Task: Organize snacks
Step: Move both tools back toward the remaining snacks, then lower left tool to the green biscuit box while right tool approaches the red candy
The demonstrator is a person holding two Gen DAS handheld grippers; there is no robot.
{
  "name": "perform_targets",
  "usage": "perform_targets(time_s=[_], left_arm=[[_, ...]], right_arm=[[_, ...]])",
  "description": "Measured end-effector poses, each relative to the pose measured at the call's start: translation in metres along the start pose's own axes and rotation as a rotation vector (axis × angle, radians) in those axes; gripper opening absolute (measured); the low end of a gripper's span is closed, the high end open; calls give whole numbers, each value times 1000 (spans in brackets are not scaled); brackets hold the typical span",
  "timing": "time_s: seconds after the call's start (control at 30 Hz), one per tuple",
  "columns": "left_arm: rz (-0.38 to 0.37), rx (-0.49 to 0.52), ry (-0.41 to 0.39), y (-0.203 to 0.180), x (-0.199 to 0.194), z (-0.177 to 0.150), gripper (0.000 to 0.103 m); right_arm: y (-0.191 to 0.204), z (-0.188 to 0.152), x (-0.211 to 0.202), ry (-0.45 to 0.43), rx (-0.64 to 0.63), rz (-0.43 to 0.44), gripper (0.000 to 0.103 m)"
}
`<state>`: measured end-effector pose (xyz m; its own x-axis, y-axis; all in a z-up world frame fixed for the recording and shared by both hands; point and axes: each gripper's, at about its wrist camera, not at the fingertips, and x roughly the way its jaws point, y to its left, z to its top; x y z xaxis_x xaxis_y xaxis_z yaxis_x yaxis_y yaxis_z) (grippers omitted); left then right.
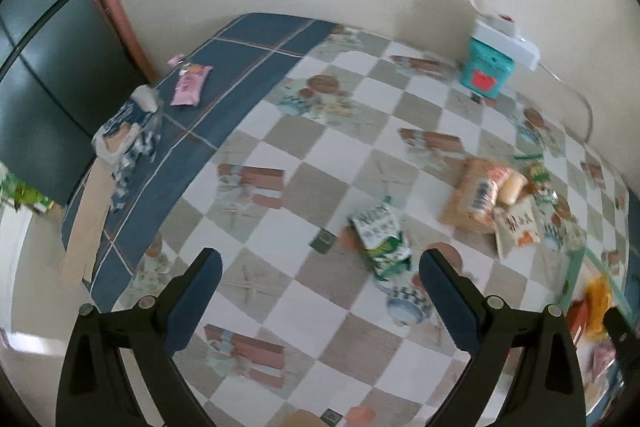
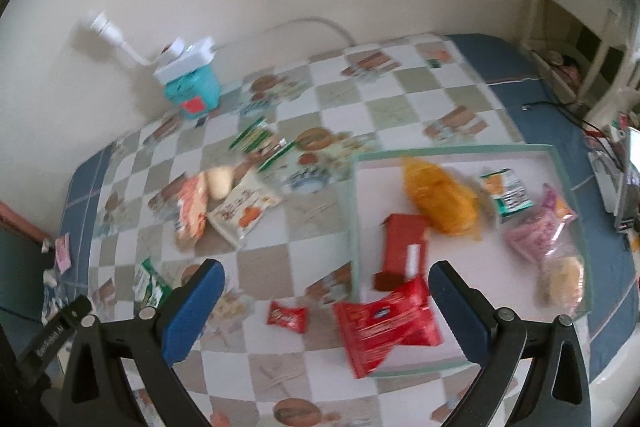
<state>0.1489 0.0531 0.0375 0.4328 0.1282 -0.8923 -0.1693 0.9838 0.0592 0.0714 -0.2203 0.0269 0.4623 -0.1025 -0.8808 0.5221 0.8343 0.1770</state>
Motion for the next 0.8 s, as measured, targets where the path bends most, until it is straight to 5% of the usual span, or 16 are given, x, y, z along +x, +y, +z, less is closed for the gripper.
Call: perform_targets(time_s=[0.47,0.8], left_arm=[[11,-104,57,32,22,5,99],[-14,-71,178,10,63,-5,99]], right_arm=[[53,-14,21,45,-108,17,103],[53,-26,60,149,-104,7,103]])
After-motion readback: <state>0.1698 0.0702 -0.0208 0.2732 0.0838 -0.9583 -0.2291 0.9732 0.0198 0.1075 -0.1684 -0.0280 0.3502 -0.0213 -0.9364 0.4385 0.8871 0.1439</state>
